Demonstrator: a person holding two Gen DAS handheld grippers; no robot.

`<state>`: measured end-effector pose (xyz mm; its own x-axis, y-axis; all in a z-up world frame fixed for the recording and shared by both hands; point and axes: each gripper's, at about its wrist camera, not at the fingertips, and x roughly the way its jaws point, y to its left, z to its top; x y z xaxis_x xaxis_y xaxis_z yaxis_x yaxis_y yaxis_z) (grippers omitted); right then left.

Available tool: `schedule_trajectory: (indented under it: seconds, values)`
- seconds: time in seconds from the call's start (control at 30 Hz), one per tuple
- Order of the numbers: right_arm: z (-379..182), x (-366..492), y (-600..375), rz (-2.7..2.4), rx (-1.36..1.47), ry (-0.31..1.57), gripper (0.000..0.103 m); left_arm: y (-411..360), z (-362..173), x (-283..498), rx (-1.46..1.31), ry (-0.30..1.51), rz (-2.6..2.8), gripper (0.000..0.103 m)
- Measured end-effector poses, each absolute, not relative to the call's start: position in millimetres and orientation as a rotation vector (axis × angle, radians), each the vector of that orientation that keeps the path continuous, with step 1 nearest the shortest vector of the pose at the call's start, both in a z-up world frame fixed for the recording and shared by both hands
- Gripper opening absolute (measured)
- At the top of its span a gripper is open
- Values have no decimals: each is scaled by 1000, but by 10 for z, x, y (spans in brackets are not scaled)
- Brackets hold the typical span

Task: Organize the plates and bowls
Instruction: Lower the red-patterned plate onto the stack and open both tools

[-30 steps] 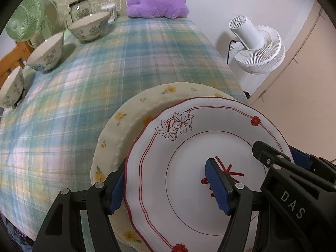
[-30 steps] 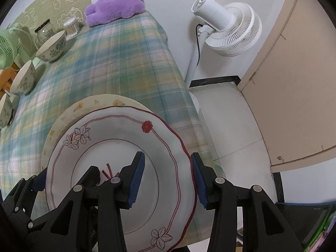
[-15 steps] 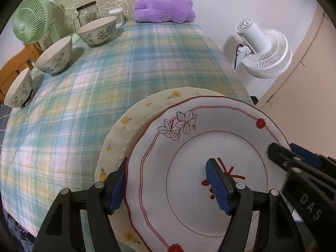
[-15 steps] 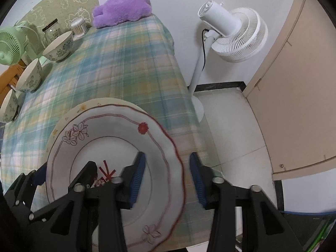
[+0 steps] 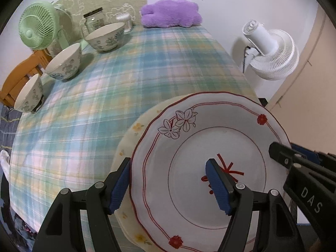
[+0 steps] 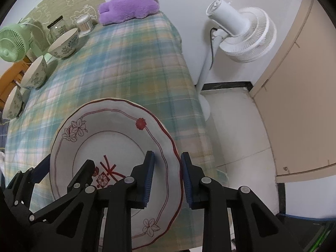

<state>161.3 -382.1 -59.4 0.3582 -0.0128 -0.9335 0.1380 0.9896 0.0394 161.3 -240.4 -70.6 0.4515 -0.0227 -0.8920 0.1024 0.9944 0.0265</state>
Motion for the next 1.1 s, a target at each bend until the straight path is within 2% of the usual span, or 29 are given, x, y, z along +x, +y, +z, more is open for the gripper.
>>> schedule_trajectory:
  seconds: [0.43, 0.53, 0.7, 1.0, 1.1]
  values:
    - [-664, 1656, -3651, -67, 80, 1230, 28, -2363, -742, 1643, 129, 1087, -18, 72]
    - [-667, 1655, -3642, -79, 69, 1227, 27, -2382, -757, 1637, 141, 1080, -13, 75]
    - [-662, 1635, -3668, -70, 85, 1216, 27, -2339, -788, 1654, 118, 1107, 2, 87]
    - [-635, 1603, -3701, -64, 103, 1206, 27, -2233, -722, 1597, 83, 1103, -17, 95]
    - [-591, 1585, -3687, -58, 108, 1201, 31, -2182, -662, 1569, 69, 1096, -37, 95]
